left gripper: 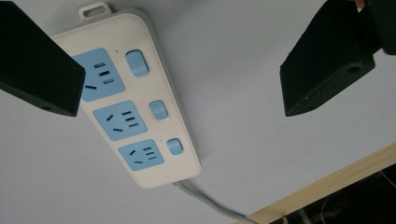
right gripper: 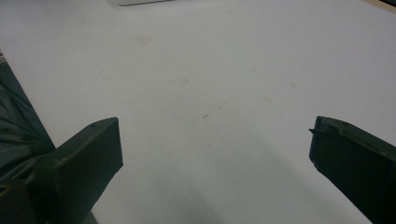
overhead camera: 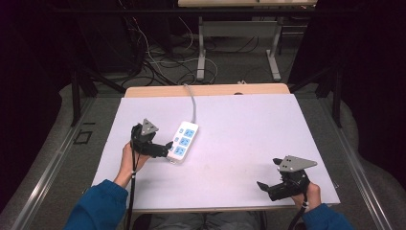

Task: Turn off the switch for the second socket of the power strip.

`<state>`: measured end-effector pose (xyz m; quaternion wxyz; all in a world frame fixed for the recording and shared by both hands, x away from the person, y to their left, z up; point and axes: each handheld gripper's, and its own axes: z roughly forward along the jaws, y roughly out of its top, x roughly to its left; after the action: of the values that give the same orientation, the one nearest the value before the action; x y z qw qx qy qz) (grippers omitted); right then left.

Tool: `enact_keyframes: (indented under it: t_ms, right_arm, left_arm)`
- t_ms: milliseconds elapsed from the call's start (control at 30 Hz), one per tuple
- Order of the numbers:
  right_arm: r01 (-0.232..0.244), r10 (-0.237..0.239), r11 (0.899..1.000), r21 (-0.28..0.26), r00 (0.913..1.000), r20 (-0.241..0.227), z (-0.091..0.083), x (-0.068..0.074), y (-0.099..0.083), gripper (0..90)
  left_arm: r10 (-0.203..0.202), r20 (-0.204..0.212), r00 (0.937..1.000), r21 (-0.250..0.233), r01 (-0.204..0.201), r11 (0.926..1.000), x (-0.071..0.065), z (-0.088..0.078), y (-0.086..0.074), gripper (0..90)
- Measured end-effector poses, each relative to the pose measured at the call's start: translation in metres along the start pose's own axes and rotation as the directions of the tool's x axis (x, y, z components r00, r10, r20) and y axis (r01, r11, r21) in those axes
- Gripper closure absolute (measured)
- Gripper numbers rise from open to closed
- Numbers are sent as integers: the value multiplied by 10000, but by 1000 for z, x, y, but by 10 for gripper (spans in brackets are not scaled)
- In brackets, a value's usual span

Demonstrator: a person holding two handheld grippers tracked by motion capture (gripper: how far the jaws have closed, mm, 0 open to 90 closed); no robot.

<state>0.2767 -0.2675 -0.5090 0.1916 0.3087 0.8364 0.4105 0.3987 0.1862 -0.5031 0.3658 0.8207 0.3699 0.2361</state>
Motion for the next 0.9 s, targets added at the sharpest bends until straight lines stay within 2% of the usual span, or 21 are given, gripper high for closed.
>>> enact_keyframes:
  t_ms: [100, 200, 367, 467, 533, 667, 900]
  right_arm:
    - [18, -18, 9999, 126, 10000, -54, -1, 0, 0, 17]
    - [41, -41, 10000, -13, 10000, -3, 0, 0, 0, 18]
    - [-7, 7, 10000, -3, 10000, -2, 0, 0, 0, 18]
    - [3, -3, 10000, -10, 10000, 3, 0, 0, 0, 18]
    - [35, -35, 10000, -15, 10000, 0, 0, 0, 0, 18]
    - [-19, 19, 10000, -3, 10000, 16, 0, 0, 0, 19]
    - [-7, 7, 10000, 5, 10000, -2, 0, 0, 0, 19]
  left_arm:
    - [-63, 21, 10000, 14, 63, 10000, 0, 3, 1, 0]
    - [-74, 48, 10000, 163, 73, 9998, 0, 6, 2, 0]
    - [-159, 57, 9999, 90, 158, 9998, 1, 10, 4, 0]
    - [-133, 76, 9999, 252, 132, 9996, 2, 12, 5, 0]
    - [-259, 69, 9996, 271, 257, 9993, 1, 14, 5, 0]
    - [-160, 55, 9999, 429, 157, 9990, 3, 17, 6, 0]
    - [-295, 61, 9995, 344, 293, 9990, 3, 22, 9, 0]
